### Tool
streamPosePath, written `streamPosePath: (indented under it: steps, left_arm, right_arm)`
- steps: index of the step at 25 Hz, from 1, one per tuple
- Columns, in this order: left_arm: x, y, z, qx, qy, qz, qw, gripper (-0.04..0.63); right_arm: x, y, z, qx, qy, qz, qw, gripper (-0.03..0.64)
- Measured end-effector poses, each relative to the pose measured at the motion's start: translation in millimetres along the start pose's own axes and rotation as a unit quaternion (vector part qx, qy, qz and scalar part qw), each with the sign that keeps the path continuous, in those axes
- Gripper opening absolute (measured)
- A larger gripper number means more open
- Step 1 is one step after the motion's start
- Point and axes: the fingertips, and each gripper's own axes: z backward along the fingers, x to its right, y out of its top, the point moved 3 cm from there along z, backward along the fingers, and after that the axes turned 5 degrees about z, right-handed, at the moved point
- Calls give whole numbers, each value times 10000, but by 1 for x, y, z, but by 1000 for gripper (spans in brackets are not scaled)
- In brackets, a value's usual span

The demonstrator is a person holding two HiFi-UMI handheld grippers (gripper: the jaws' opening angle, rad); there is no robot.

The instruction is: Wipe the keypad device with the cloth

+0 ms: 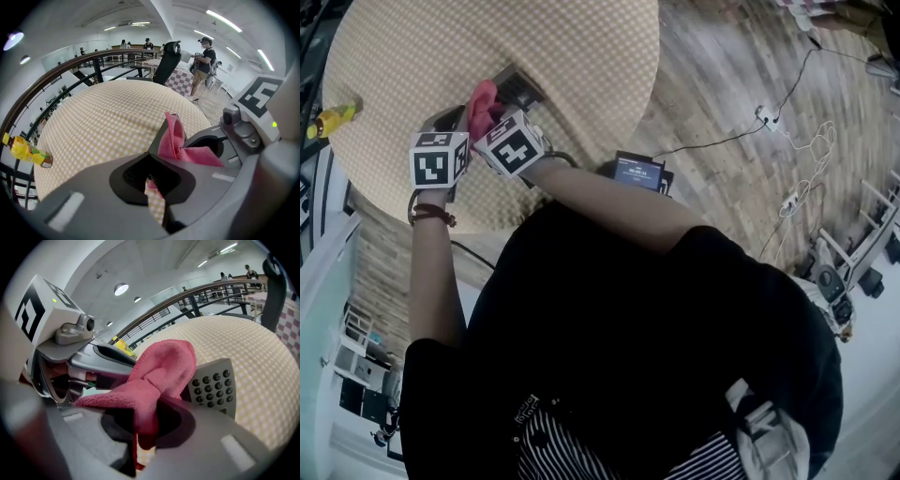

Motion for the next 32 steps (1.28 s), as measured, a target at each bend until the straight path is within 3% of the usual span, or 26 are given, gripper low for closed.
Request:
streamPosePath:
  steps: [4, 8, 12, 18, 24, 29, 32]
  left_arm:
    - [-2, 0, -2, 4, -25, 19, 10000, -15]
    - [-4, -1, -3, -33, -46, 25, 10000, -15]
    - [-5, -2, -3, -59, -64, 15, 10000, -15]
    - [-5, -4, -2, -48, -103, 95, 9999, -15]
    - [-4, -5, -1, -66, -86, 27, 9999, -15]
    - [-5, -5, -1, 44, -46, 163, 9998, -15]
    - [-5, -5, 1, 71, 34, 132, 9999, -15]
  right_arm:
    - [4, -8, -6, 83, 317, -826, 9960, 65]
    - [5, -12, -8, 42, 386, -904, 9952, 66]
    - [9, -27, -12, -96, 505, -1413, 9886, 64]
    - [14, -61, -16, -513, 533, -1726, 9822, 64]
    - [11, -64, -17, -954, 369, -1645, 9811, 64]
    - [-1, -9, -10, -419, 458, -1156, 9914, 64]
    - [-1, -8, -8, -373, 462, -875, 9944, 64]
